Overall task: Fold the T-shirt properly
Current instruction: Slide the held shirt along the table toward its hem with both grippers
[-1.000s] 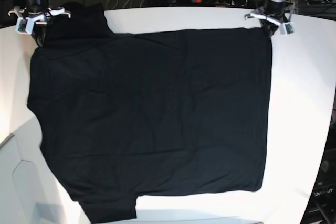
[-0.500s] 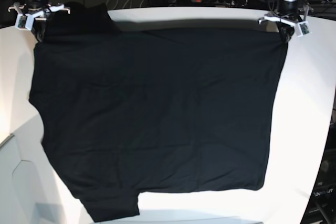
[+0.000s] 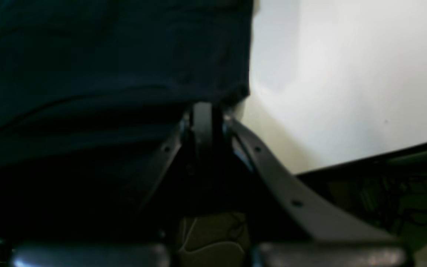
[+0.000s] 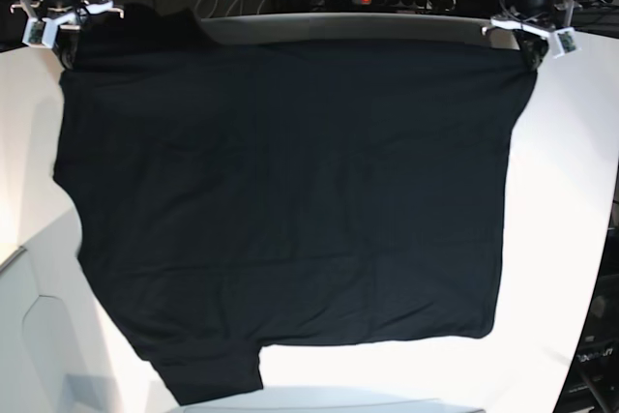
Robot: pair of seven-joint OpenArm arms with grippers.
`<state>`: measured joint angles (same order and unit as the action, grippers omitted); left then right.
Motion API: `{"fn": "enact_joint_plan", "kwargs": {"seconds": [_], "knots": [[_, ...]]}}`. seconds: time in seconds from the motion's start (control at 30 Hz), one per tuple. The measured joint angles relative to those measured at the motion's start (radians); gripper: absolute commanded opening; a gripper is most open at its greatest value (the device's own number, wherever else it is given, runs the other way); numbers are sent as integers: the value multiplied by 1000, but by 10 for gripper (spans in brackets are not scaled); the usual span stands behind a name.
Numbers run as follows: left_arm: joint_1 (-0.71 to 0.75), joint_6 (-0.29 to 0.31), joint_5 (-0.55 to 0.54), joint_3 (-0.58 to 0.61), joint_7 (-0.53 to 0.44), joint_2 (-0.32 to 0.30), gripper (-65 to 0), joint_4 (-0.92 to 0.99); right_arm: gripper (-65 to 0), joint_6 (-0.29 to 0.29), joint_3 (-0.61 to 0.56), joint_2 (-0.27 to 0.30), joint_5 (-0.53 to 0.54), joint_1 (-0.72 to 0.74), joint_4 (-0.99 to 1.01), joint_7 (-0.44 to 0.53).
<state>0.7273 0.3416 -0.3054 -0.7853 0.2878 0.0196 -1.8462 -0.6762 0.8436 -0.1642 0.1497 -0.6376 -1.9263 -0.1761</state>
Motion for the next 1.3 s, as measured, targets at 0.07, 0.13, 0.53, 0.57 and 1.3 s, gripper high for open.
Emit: {"fn": "enact_joint_plan", "kwargs": {"seconds": [0.07, 0.13, 0.53, 0.57, 1.3], "knots": [[-6, 0, -21, -6, 0, -3, -650, -1, -650, 0, 0, 0, 1, 29, 0, 2], [-31, 0, -21, -13, 0, -5, -650, 0, -650, -1, -1, 0, 1, 57, 0, 0], [-229, 2, -14, -24, 8, -3, -650, 8, -650, -8, -25, 1, -3, 252, 18, -3], [-244, 0, -14, -24, 7, -3, -650, 8, -650, -7, -36, 0, -3, 267, 29, -3], [-468, -5, -10, 5, 9, -51, -650, 195, -650, -8, -138, 29, -304, 633, 283, -7]]}}
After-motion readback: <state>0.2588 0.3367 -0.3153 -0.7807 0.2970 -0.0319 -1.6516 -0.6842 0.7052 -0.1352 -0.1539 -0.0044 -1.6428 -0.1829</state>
